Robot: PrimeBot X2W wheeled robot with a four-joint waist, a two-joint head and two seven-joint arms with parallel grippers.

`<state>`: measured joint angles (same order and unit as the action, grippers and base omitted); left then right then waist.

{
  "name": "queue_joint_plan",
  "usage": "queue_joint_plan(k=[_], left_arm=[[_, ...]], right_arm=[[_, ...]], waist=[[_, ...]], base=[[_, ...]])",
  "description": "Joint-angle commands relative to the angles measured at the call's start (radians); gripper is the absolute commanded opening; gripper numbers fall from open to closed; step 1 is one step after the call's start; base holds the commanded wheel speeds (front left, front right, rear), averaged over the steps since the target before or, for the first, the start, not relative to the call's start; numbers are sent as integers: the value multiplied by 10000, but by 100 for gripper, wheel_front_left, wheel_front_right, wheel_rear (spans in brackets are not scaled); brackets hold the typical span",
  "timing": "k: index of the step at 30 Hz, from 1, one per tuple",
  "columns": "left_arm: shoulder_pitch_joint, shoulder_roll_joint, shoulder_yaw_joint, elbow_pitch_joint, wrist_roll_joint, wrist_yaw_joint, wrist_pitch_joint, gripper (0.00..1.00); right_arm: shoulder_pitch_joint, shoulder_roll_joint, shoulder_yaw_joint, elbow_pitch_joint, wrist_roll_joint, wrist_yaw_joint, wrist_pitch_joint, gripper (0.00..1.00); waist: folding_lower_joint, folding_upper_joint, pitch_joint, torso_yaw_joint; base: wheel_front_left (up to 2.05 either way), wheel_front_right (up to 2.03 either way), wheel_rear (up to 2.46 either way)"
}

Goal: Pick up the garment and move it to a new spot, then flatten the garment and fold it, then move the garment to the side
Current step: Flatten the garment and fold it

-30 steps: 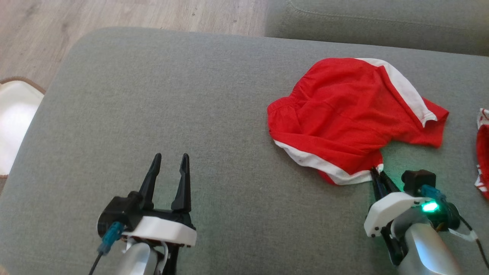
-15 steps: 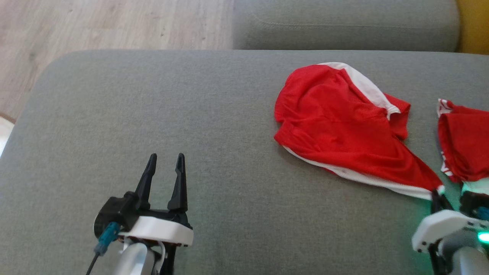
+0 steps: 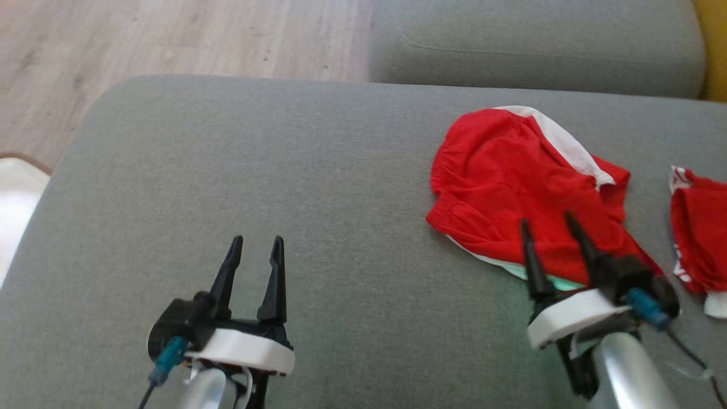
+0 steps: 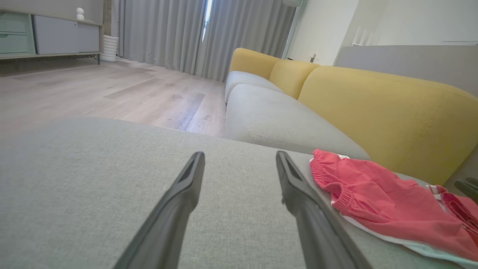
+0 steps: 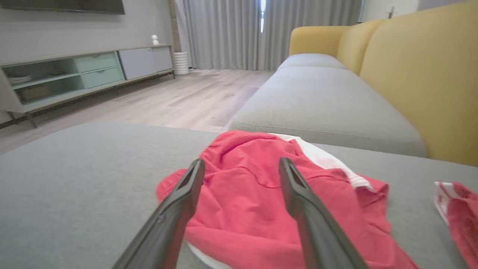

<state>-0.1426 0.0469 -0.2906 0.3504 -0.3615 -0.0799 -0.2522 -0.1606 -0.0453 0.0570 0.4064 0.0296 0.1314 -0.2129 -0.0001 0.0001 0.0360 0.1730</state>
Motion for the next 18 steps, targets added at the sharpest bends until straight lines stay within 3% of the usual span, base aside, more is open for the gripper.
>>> queue_joint_plan(k=[1,9,18], left_arm=[[-192,33,253,-310,-89,22,-95,100],[-291,33,57,-344,-158,56,-95,100],[-672,33,-407,-371,-413,102,-95,100]], right_arm=[[104,-51,412,-329,25,-7,-160,100],[-287,-277,1555,72,-261,-7,20,100],[-1818,-1189,2844,1884,-50,-7,679,100]], waist=[[1,-1,-45,212],[1,-1,237,987],[1,-1,1007,1857]], base=[[0,0,0],[0,0,0],[0,0,0]])
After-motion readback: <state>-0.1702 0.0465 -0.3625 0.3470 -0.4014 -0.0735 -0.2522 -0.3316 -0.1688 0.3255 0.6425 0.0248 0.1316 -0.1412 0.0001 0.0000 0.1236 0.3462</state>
